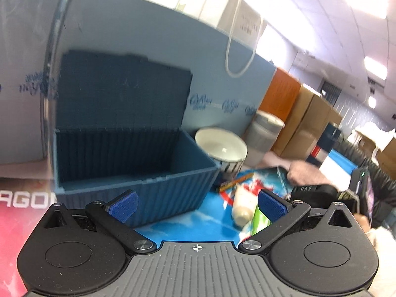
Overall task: Organize rigid objects
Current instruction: 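Reach the right gripper down and grasp the clear glass block, then carry the glass block with the right gripper into the blue box and release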
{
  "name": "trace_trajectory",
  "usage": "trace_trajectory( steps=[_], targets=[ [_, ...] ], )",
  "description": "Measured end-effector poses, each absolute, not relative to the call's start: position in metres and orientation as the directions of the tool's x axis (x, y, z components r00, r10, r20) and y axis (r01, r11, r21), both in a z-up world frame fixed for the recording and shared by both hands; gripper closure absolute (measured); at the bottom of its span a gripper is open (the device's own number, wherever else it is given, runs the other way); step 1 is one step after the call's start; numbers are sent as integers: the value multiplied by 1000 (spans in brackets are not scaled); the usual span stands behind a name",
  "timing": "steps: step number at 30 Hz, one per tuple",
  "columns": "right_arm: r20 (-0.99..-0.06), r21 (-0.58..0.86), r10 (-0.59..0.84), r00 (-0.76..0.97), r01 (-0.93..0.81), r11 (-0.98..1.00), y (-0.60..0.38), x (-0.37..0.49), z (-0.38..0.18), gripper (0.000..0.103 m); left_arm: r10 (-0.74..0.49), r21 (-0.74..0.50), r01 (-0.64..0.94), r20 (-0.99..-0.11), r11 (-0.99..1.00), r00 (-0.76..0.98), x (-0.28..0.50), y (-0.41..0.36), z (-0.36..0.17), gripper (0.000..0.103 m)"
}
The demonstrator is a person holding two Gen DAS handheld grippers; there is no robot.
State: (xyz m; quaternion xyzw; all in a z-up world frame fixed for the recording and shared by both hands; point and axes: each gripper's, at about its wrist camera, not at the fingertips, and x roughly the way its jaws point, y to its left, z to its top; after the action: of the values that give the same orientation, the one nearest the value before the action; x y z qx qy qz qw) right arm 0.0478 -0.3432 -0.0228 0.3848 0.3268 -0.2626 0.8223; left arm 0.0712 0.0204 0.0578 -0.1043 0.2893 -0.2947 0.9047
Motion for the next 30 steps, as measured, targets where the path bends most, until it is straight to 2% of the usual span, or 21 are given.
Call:
trace_trajectory(
  steps=[2, 9, 16, 23, 26, 30],
  targets=[
    [-729, 490, -162, 665, 672, 556, -346, 46, -24, 62, -590, -367, 464, -448, 807, 672, 73, 26, 61, 0],
    [-709, 549, -133, 693, 660, 513, -346, 27, -16, 65, -545, -396, 391, -435, 831, 717, 84, 49, 64, 0],
    [-553, 648, -60, 831, 474, 596, -312, 12, 35, 65, -475, -431, 290, -422, 854, 772, 97, 81, 66, 0],
    [-411, 775, 192, 891, 231, 588, -253, 62, 75, 68, -424, -496, 191, -415, 847, 805, 112, 119, 63, 0],
    [-398, 790, 233, 887, 203, 578, -217, 92, 78, 68, -422, -525, 168, -412, 834, 808, 117, 132, 62, 0],
    [-436, 800, 254, 864, 242, 549, -173, 129, 65, 68, -426, -555, 158, -396, 817, 814, 120, 149, 62, 0]
  ],
)
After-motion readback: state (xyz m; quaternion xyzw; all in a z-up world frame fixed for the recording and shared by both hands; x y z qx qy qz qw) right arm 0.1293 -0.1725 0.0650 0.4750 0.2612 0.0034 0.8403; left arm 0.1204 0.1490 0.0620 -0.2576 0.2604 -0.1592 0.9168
